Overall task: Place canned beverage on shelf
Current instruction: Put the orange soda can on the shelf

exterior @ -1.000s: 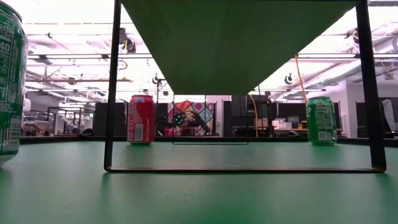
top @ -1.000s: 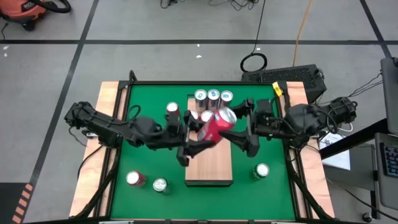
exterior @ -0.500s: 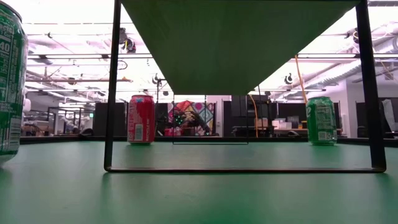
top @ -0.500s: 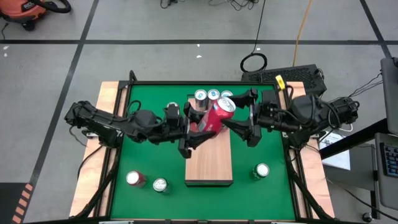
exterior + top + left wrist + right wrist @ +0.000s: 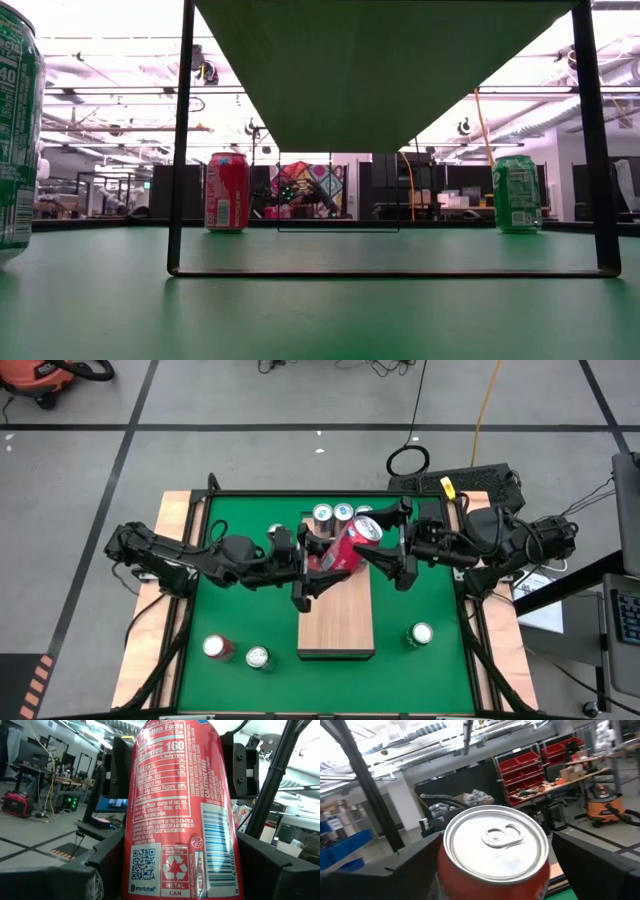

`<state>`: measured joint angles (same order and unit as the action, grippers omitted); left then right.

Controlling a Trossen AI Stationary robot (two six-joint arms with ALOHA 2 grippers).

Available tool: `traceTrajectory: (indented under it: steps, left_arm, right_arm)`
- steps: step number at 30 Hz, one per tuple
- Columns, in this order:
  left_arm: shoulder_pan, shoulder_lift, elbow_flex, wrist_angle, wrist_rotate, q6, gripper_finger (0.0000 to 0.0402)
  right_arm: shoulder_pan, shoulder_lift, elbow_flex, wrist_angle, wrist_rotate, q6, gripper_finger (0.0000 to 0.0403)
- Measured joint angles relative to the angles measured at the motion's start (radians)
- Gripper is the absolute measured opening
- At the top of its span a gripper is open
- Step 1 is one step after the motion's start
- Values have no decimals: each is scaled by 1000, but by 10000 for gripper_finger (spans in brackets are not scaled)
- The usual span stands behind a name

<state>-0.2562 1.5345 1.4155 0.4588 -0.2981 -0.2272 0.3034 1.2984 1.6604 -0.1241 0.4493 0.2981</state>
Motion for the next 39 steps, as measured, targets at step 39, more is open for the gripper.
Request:
traceTrajectory:
  steps: [39]
  left_arm:
    - [-47, -208, 2, -518, -141, -160, 389]
  right_arm:
    - [46, -121, -177, -423, -8, 63, 296]
